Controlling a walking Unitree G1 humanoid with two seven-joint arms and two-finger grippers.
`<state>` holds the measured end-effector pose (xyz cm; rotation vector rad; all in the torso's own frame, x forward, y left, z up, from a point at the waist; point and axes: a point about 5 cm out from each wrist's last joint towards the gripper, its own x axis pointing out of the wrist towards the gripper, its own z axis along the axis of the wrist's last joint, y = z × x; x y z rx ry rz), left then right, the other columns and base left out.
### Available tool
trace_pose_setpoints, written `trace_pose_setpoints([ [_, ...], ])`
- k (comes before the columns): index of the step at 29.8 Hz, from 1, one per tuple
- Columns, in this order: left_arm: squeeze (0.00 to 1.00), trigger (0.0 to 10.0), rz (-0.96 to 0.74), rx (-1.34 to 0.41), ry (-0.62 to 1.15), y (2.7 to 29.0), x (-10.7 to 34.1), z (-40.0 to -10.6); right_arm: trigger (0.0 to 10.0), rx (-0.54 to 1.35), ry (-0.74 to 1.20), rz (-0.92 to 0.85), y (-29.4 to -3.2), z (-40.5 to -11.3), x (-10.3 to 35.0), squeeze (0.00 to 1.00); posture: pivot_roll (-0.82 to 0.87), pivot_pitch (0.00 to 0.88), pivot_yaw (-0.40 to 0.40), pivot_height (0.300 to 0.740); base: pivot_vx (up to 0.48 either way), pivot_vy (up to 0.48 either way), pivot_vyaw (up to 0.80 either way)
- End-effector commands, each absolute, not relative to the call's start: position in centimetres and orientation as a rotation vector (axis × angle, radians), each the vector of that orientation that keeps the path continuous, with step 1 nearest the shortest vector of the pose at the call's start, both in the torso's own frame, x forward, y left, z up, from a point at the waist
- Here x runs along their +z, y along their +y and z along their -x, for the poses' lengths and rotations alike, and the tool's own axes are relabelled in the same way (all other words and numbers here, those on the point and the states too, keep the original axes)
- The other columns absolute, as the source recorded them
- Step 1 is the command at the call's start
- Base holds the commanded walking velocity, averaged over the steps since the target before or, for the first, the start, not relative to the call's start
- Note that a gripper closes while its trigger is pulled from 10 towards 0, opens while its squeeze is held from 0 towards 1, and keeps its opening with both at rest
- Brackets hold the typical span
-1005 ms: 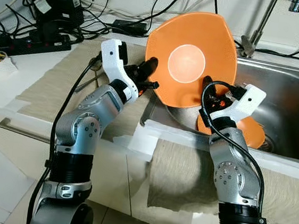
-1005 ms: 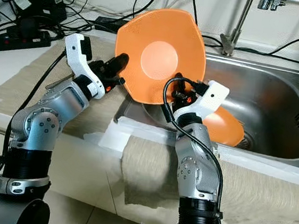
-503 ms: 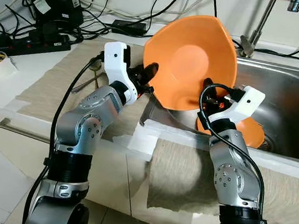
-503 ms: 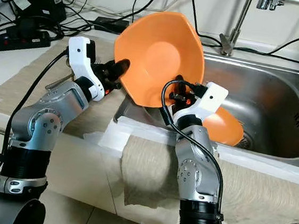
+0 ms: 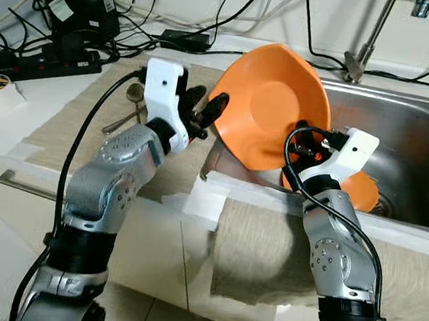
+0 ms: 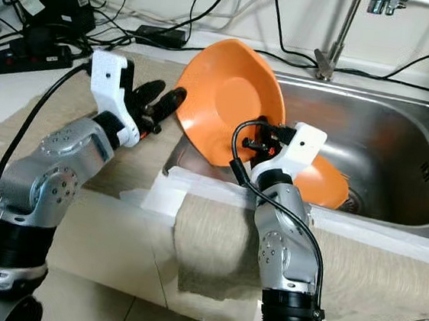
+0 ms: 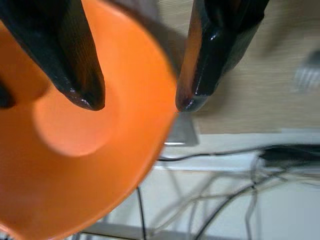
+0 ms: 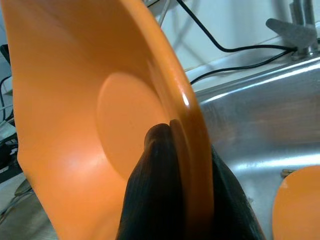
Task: Kitchen organization
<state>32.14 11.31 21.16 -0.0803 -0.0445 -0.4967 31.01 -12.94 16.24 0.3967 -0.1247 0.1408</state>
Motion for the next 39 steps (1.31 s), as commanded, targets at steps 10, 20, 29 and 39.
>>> trace_pose_setpoints([
  [10,0.00,10.0,-0.130,-0.437,-0.155,11.4,19.9,-30.1,0.0,0.137,-0.198,-0.311,-14.2,-32.1,18.6,0.00,-0.02,0.000,0.055,0.736,0.000,0.000,0.00],
  [20,0.00,10.0,-0.006,-0.284,-0.119,13.6,17.9,-28.8,0.0,0.109,-0.300,-0.218,-16.5,-32.6,21.1,0.00,-0.02,0.000,0.050,0.736,0.000,0.000,0.00],
  [29,0.00,10.0,-0.007,-0.264,-0.119,13.7,17.6,-28.6,0.0,0.077,-0.348,-0.078,-18.4,-33.0,22.3,0.00,-0.02,0.000,0.050,0.736,0.000,0.000,0.00],
  [39,0.00,10.0,-0.005,-0.269,-0.122,13.6,17.6,-28.8,0.0,-0.053,-0.233,-0.043,-21.3,-34.6,19.5,0.00,-0.02,0.000,0.053,0.736,0.000,0.000,0.00],
])
